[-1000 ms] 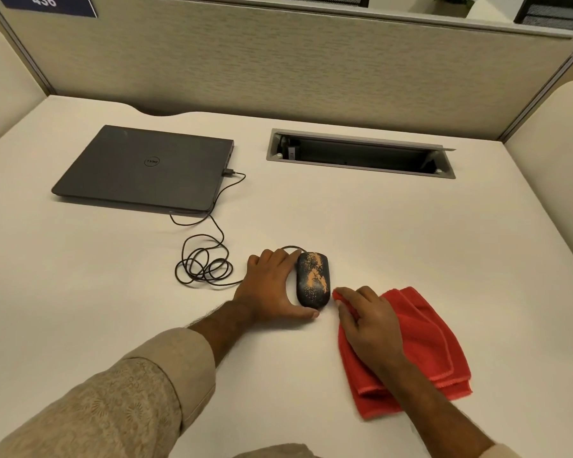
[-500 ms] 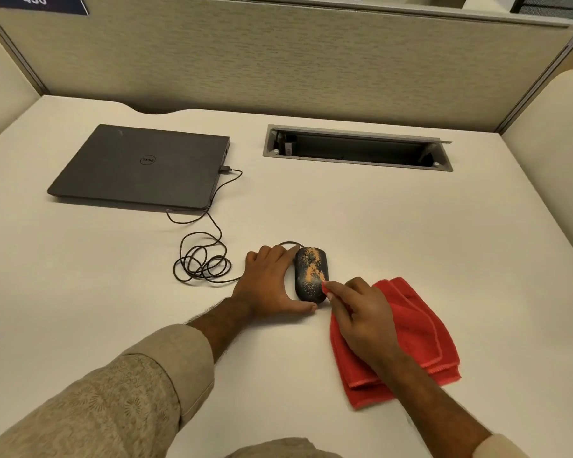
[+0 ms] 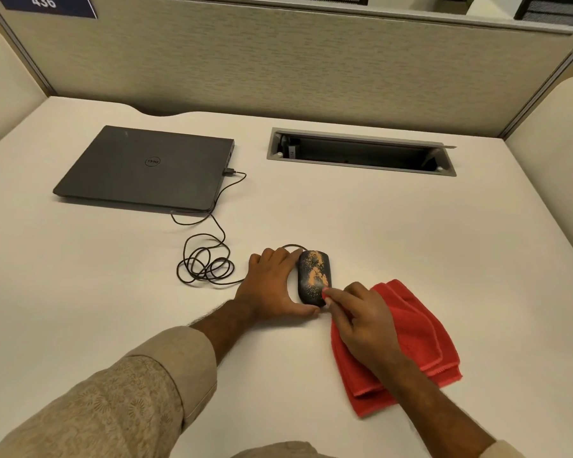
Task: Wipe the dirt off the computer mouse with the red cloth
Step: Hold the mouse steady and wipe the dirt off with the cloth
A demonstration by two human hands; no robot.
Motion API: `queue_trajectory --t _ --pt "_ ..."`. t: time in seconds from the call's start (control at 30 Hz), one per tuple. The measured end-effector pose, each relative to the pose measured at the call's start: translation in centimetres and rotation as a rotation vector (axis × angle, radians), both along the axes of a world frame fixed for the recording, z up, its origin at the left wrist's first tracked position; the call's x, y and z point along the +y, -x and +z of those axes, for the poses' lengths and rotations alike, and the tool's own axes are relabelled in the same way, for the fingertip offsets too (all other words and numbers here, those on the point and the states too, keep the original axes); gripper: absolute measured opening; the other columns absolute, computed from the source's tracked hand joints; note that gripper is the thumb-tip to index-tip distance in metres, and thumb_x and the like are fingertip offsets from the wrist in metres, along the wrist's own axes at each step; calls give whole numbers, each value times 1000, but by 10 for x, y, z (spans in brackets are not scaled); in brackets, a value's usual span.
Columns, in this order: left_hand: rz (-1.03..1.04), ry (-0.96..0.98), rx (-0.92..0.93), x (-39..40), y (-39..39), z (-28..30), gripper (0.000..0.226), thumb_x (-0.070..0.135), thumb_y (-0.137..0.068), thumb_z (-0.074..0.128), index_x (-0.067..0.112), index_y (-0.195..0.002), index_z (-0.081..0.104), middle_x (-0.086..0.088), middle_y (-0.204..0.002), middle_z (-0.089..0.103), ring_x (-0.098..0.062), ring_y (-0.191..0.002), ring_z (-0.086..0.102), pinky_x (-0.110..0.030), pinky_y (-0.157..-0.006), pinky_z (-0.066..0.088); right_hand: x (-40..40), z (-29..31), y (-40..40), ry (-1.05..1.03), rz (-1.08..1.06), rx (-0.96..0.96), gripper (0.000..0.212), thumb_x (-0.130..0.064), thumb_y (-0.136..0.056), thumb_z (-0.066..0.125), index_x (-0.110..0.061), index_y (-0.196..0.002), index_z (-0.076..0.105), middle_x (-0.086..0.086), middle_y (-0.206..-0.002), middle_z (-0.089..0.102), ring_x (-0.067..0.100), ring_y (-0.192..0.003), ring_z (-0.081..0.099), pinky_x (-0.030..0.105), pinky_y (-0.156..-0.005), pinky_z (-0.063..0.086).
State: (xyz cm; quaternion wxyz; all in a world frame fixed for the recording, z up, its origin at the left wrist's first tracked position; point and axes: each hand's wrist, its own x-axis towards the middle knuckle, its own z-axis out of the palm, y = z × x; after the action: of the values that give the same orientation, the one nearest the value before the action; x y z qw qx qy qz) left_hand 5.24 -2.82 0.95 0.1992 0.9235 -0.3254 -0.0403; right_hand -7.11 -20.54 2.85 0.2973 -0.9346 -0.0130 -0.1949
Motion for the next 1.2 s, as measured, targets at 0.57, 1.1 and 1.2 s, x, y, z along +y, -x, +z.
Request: queue_trajectory --t 0.57,1.1,1.2 --pt "-1 -13 9 0 0 0 116 93 -53 54 26 -147 37 10 -126 49 -16 -111 41 -35 -97 28 6 4 -3 31 -1 67 23 -22 -91 59 -18 -110 72 -2 -80 57 15 -65 52 35 -59 41" --pt "-10 -17 29 1 -1 1 117 90 -54 57 26 -148 35 10 -130 47 -16 -114 40 -36 -100 27 -2 13 -12 -12 -83 83 21 -17 -90 60 -20 -107 72 -4 -79 54 17 -65 53 36 -62 43" --pt "-8 -14 32 0 -1 0 117 90 -53 57 26 -148 35 10 -130 48 -16 -114 40 -36 -99 28 0 14 -11 -13 -52 119 20 -14 -91 62 -19 -108 73 -2 -79 56 19 -65 54 40 -62 45"
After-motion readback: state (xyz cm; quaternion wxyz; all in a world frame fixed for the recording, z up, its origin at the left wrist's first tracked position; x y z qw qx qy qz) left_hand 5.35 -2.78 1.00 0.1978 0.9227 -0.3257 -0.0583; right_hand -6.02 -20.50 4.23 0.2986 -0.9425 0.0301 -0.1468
